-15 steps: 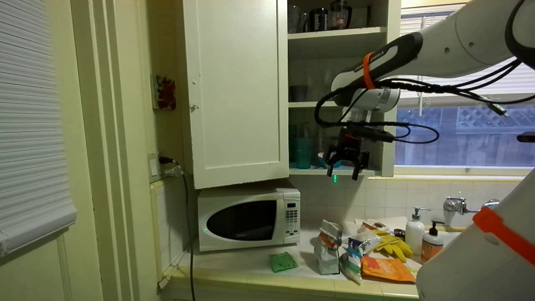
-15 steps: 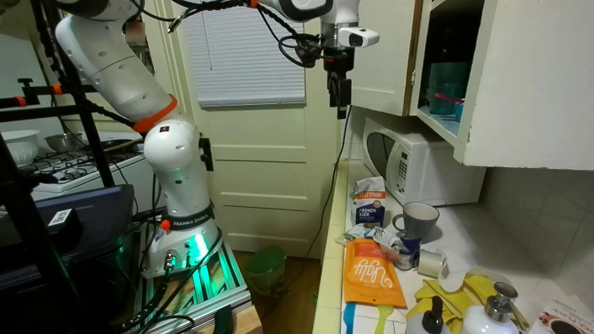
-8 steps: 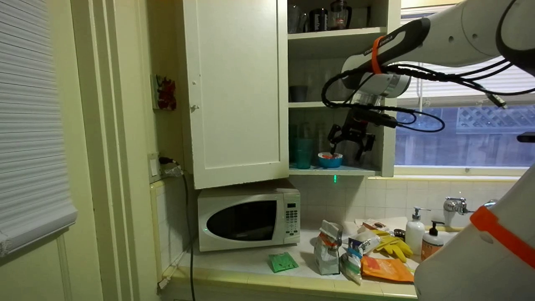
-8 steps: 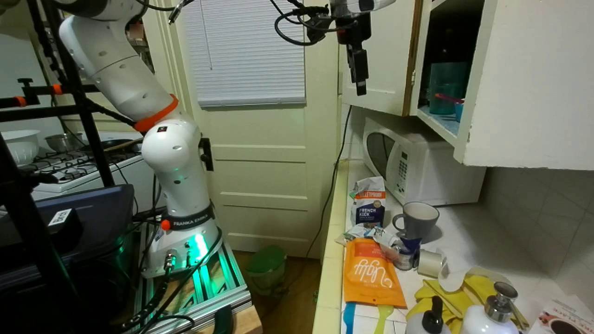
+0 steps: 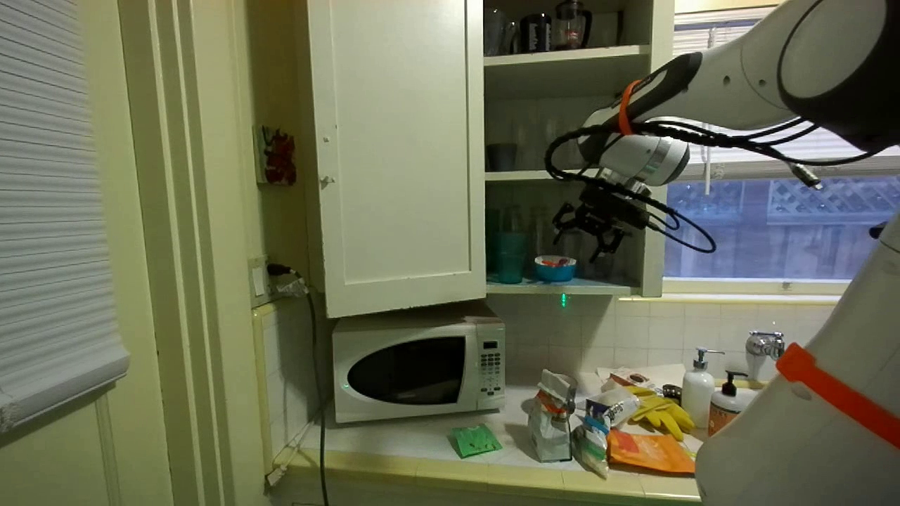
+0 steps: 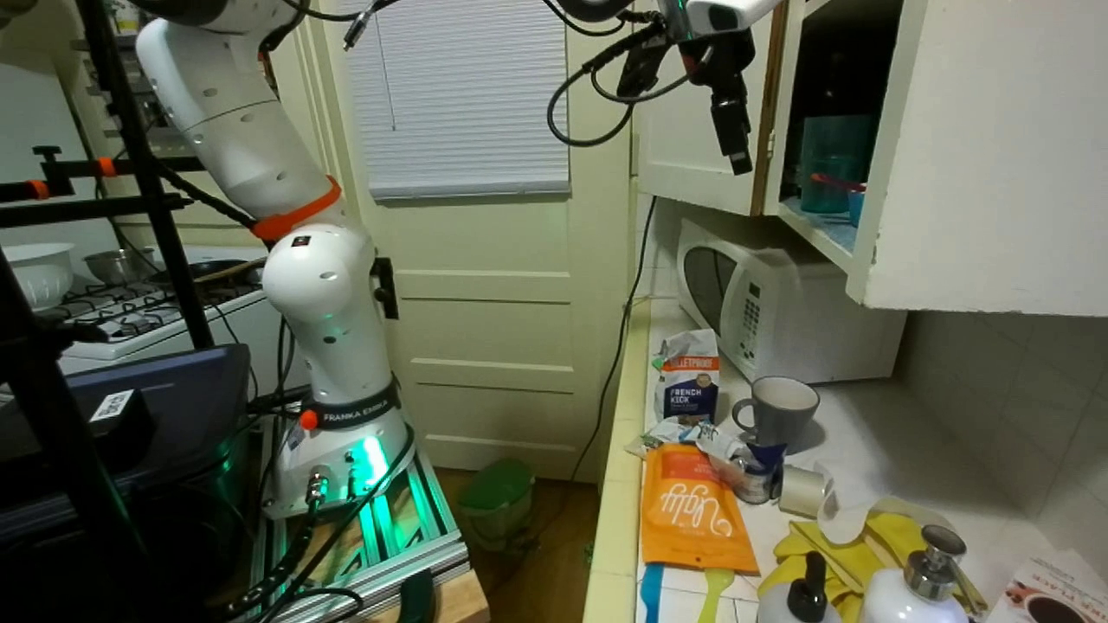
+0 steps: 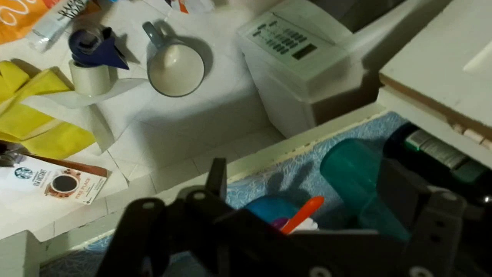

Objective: Pick up the spoon from the bowl and put it in the cup

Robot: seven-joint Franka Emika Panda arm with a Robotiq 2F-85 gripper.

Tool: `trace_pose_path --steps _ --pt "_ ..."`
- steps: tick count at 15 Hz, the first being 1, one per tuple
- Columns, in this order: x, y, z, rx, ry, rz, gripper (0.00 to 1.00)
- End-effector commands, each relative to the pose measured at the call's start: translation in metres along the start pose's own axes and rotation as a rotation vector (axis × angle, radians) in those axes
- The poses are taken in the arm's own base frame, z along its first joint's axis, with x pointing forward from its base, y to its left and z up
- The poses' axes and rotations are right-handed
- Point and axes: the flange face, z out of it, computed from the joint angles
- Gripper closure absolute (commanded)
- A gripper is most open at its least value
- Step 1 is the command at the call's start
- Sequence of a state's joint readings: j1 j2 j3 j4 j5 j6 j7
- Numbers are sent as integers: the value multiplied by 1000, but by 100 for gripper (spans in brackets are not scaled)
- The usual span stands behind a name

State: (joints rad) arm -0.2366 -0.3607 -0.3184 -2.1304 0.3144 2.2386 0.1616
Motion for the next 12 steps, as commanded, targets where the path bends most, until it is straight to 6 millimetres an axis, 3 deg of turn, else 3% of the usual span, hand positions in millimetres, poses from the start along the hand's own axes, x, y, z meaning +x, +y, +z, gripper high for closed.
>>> trace_pose_path --steps 1,2,3,5,7,12 --pt "20 4 7 82 139 122 0" --pt "20 2 6 47 213 111 0" --pt "20 2 5 48 139 73 0" --pt "24 0 7 49 193 87 0" --pt "27 0 10 131 257 152 0" --pt "34 6 39 289 226 353 0"
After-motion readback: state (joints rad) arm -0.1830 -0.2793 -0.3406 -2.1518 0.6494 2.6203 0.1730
